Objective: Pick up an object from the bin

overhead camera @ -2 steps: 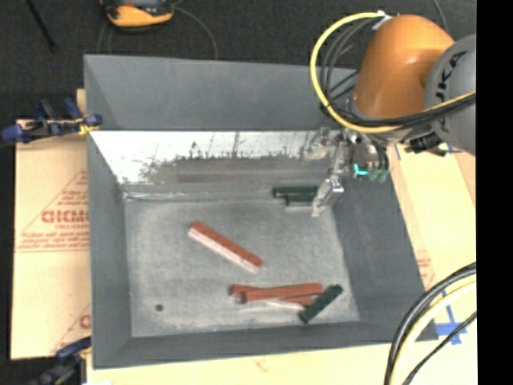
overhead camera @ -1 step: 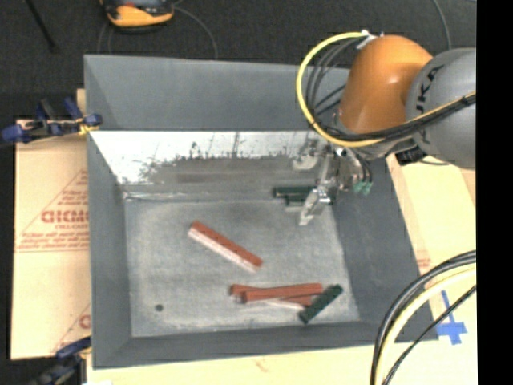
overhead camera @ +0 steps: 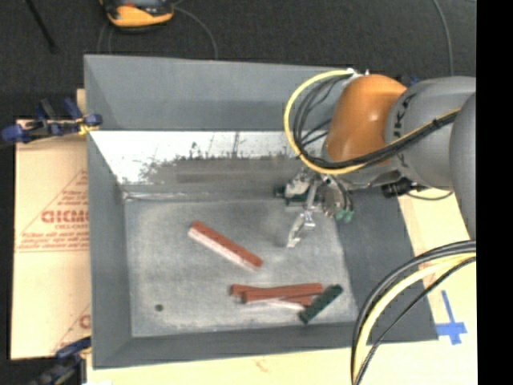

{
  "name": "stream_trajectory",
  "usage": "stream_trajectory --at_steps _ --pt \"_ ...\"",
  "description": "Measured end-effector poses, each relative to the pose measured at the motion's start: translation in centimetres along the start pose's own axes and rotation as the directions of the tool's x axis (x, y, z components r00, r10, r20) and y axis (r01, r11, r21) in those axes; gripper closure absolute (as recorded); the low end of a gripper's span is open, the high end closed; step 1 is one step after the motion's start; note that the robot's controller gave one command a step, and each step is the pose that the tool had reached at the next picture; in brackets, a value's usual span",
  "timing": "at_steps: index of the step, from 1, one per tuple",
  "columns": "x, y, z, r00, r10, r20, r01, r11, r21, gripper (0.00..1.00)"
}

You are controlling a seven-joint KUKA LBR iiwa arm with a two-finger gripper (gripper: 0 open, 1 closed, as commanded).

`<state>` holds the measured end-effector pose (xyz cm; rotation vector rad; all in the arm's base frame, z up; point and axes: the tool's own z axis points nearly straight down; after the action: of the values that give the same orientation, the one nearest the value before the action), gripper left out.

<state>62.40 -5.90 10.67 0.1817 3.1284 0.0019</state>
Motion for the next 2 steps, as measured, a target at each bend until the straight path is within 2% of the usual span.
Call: stream_trajectory --at_steps 1,2 --pt "1.1 2.2 1.7 1.000 0.029 -0.002 -0.029 1.000 0.001 0.00" --pt "5.4 3.6 2.7 1.000 -0.006 -0.001 0.006 1.000 0.002 0.00"
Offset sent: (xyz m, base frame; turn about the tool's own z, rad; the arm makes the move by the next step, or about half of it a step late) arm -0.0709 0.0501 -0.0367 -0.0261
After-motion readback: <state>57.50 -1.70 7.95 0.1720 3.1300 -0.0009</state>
